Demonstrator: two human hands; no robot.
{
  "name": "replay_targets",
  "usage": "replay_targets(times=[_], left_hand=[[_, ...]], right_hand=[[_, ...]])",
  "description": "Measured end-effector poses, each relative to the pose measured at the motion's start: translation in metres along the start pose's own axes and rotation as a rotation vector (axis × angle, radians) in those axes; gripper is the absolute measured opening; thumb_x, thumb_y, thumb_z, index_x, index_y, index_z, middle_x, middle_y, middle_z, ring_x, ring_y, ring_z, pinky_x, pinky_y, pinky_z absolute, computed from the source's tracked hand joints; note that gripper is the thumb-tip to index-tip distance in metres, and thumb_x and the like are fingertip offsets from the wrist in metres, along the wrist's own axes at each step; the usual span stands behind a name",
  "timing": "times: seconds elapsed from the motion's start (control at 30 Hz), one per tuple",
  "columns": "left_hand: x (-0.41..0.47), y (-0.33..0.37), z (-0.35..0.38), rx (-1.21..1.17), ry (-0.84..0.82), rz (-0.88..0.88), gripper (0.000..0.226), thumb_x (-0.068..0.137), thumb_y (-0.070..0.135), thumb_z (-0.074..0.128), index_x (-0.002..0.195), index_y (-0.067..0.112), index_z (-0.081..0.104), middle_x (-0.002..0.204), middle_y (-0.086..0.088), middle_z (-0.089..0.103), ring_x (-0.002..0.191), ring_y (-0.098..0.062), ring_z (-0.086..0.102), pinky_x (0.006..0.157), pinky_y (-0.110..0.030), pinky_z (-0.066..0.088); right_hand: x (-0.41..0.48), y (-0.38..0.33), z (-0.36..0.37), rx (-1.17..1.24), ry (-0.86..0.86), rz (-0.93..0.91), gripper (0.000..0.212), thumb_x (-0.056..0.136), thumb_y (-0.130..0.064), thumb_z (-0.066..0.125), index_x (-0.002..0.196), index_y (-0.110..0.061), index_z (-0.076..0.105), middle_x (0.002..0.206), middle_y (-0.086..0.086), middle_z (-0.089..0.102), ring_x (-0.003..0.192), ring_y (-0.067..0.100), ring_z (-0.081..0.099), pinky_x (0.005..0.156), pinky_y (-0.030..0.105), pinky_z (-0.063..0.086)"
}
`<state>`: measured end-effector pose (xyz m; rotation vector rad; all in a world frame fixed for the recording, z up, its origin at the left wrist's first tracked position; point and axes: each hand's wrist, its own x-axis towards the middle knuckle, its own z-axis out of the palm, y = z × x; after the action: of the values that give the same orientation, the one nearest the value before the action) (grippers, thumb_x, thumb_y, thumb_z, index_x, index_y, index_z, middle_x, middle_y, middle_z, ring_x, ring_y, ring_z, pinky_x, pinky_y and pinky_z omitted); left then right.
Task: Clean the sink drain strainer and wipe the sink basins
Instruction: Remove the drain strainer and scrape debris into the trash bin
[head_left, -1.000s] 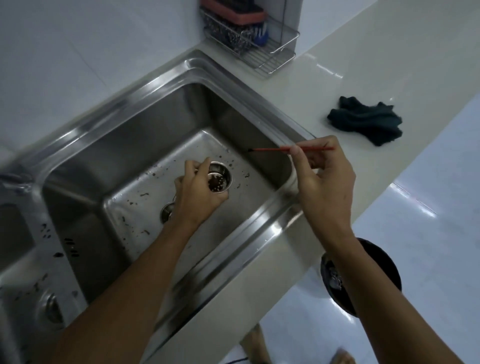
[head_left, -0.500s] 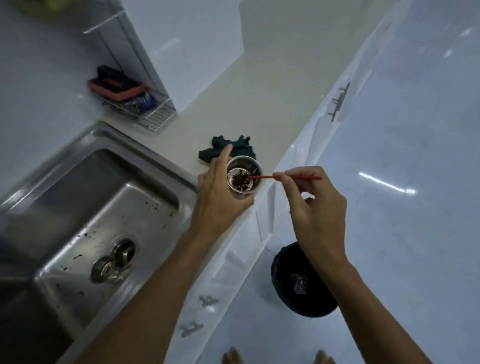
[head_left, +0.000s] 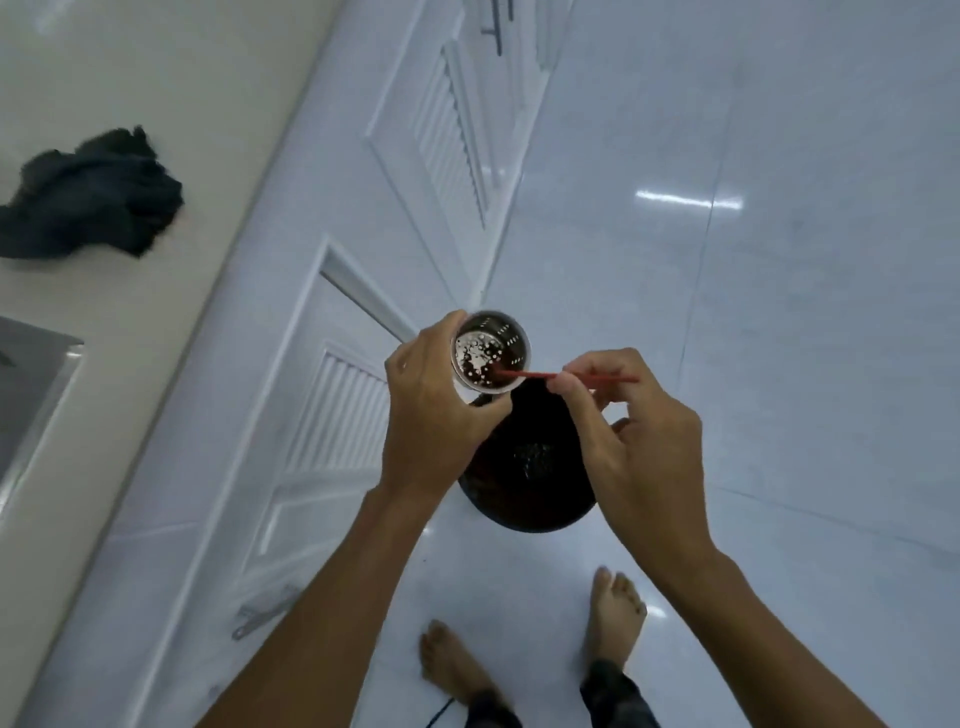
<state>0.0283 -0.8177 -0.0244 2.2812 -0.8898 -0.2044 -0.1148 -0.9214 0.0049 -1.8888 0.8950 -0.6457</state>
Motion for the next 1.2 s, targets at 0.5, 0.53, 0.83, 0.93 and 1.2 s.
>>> replay_targets(times=[0.5,0.53,0.83,0.93,1.2], left_hand=[[-0.058,-0.133,0.141,0.287,-0.252,0.124,0.080,0.068,0.026,0.091,0.137,0.011,0.054,0.130,-0.005,0.062,0.122,-0.024,0.060,0.101,-0.031,0.033],[-0.062,-0.139,0.148,0.292,-0.277,0.110,0.080,0.068,0.026,0.090,0.138,0.011,0.054,0.131,-0.005,0.062,0.123,-0.024,0.060,0.102,-0.032,0.033],[-0.088,-0.163,0.180,0.343,-0.405,0.050,0.083,0.072,0.026,0.089,0.146,0.010,0.055,0.129,-0.010,0.062,0.120,-0.029,0.060,0.102,-0.033,0.029],[-0.090,-0.163,0.184,0.331,-0.424,-0.002,0.084,0.072,0.025,0.089,0.148,0.010,0.054,0.127,-0.010,0.061,0.119,-0.029,0.061,0.102,-0.034,0.028],[-0.085,-0.171,0.196,0.392,-0.495,-0.113,0.090,0.078,0.045,0.082,0.154,0.014,0.047,0.127,-0.011,0.057,0.119,-0.026,0.057,0.106,-0.041,0.035]], right_hand=[[-0.069,0.186,0.104,-0.234,-0.105,0.207,0.009,0.102,-0.027,0.059,0.107,-0.024,0.066,0.096,-0.011,0.068,0.084,0.004,0.057,0.069,0.020,0.053],[-0.073,0.196,0.108,-0.221,-0.087,0.227,0.009,0.102,-0.026,0.061,0.107,-0.022,0.067,0.096,-0.010,0.069,0.085,0.005,0.058,0.070,0.020,0.053],[-0.104,0.242,0.128,-0.100,-0.057,0.408,0.015,0.101,-0.023,0.063,0.113,-0.016,0.068,0.103,0.000,0.071,0.092,0.013,0.065,0.080,0.031,0.060],[-0.103,0.248,0.133,-0.007,-0.066,0.413,0.015,0.101,-0.023,0.063,0.113,-0.015,0.068,0.103,-0.003,0.070,0.095,0.014,0.066,0.083,0.034,0.060],[-0.102,0.265,0.132,0.057,0.022,0.484,0.007,0.100,-0.025,0.064,0.107,-0.023,0.066,0.096,-0.010,0.070,0.090,0.009,0.068,0.078,0.030,0.061]])
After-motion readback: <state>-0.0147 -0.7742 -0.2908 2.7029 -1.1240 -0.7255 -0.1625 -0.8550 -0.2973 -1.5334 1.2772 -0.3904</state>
